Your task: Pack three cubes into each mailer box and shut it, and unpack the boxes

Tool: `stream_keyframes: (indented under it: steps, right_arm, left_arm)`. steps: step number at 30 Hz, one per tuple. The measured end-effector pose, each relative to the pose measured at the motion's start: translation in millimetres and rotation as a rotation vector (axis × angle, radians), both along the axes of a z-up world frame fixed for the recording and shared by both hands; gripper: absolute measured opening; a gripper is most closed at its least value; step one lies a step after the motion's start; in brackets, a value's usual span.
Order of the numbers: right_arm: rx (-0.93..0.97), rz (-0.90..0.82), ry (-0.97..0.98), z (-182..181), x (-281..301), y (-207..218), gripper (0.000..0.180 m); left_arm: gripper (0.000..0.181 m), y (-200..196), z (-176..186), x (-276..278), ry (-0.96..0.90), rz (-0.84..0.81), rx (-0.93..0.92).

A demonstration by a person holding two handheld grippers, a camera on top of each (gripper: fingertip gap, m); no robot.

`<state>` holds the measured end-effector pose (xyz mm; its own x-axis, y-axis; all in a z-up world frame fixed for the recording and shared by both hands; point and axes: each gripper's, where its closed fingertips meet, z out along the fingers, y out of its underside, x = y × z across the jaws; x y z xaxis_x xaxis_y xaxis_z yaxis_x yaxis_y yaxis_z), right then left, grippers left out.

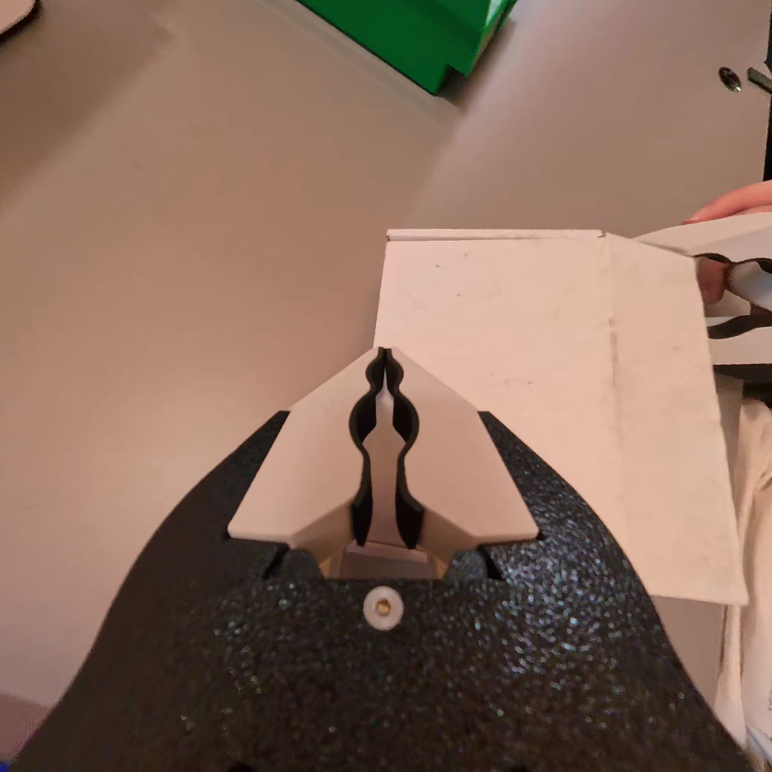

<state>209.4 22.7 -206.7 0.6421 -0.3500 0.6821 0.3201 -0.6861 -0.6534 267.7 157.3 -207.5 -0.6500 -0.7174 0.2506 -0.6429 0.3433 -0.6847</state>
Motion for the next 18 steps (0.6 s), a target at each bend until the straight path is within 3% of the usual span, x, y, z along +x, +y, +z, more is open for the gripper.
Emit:
stream_keyframes:
  steps: [6, 14, 18]
  right_arm:
    - [0.1, 0.016, 0.041, 14.8, 9.3, 10.0, 0.045]
    - [0.327, -0.001, 0.241, 23.2, 18.1, 16.5, 0.002]
    - [0.427, 0.002, 0.378, 27.2, 15.8, 16.2, 0.001]
  left_arm:
    - [0.0, 1.6, -0.6, 1.8, 0.007, 0.01, -0.002]
    - [0.0, 4.1, -2.1, 4.2, -0.001, 0.04, 0.027]
    - [0.0, 4.8, -2.4, 4.8, -0.005, 0.058, 0.024]
